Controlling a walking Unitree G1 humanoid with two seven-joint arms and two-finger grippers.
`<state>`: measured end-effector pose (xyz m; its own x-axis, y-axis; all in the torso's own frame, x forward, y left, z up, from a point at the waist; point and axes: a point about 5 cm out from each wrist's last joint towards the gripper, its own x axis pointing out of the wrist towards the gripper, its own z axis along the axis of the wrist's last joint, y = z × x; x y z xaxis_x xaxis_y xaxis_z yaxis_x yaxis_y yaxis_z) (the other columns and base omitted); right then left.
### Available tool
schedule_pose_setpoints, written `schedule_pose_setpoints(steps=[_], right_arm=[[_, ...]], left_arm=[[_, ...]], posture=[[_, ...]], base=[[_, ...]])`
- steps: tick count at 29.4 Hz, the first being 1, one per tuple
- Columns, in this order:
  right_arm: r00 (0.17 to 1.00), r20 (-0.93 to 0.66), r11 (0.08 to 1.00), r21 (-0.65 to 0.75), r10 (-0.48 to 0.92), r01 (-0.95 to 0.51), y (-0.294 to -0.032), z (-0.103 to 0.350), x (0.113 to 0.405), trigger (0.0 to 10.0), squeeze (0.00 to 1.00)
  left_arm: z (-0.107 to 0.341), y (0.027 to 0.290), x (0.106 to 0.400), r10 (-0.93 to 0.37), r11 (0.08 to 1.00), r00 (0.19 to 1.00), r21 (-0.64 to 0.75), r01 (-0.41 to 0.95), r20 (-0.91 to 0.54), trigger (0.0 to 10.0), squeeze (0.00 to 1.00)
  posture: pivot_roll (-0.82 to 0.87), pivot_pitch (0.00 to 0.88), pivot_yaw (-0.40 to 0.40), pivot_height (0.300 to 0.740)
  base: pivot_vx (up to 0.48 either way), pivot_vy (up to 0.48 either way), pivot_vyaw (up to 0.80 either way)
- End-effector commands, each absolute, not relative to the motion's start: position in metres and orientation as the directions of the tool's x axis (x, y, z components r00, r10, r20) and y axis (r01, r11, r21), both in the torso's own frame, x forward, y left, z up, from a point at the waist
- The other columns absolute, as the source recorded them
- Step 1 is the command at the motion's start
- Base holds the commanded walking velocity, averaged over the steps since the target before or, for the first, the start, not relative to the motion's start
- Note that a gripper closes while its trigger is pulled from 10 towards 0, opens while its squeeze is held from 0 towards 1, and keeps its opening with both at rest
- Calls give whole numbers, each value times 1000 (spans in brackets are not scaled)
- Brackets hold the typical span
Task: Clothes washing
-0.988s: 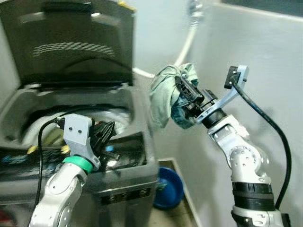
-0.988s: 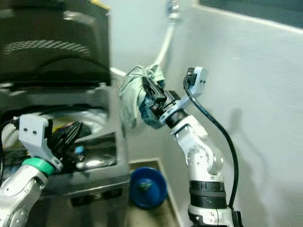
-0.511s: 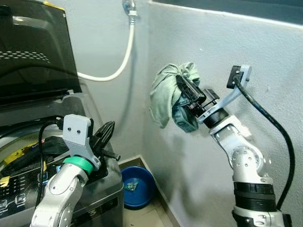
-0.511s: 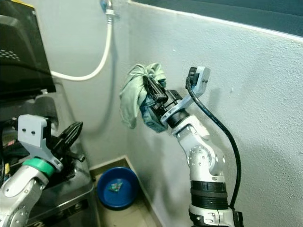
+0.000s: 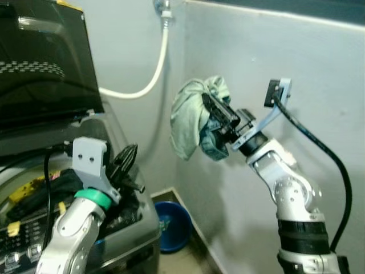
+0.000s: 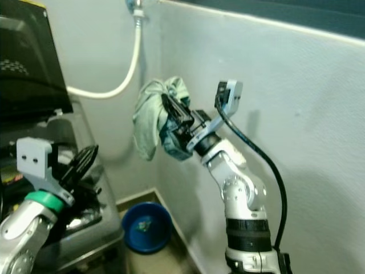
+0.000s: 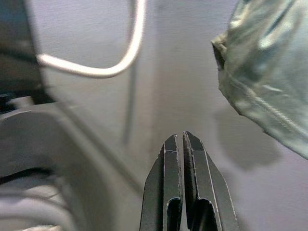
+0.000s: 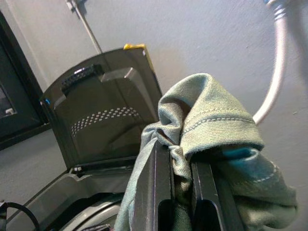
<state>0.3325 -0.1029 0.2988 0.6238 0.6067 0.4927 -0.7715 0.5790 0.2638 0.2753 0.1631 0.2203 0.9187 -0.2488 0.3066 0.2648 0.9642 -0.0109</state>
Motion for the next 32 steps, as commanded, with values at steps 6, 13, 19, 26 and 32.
schedule_pose_setpoints(steps=[6, 13, 19, 26, 32], right_arm=[[610, 494, 560, 267, 619, -784, -101, 298, 332, 10000, 0], [596, 486, 563, 231, 640, -793, -100, 298, 330, 10000, 0], [565, 488, 548, 194, 666, -814, -97, 299, 326, 10000, 0], [520, 492, 513, 161, 699, -843, -92, 300, 319, 10000, 0], [518, 498, 500, 181, 696, -847, -92, 299, 319, 10000, 0]], left_arm=[[219, 163, 273, -244, 966, 921, -4, 257, 303, 10000, 0], [218, 164, 273, -232, 970, 926, -6, 244, 297, 10000, 0], [218, 164, 273, -230, 970, 928, -6, 242, 294, 10000, 0], [218, 165, 273, -225, 971, 929, -9, 239, 293, 10000, 0], [218, 166, 273, -222, 972, 930, -12, 236, 294, 10000, 0]], posture=[[49, 6, -9, 740], [50, 8, -10, 740], [50, 8, -9, 740], [50, 8, -9, 740], [52, 12, -10, 740]], base=[[0, 0, 0], [0, 0, 85], [0, 0, 731], [0, 0, 800], [0, 0, 739]])
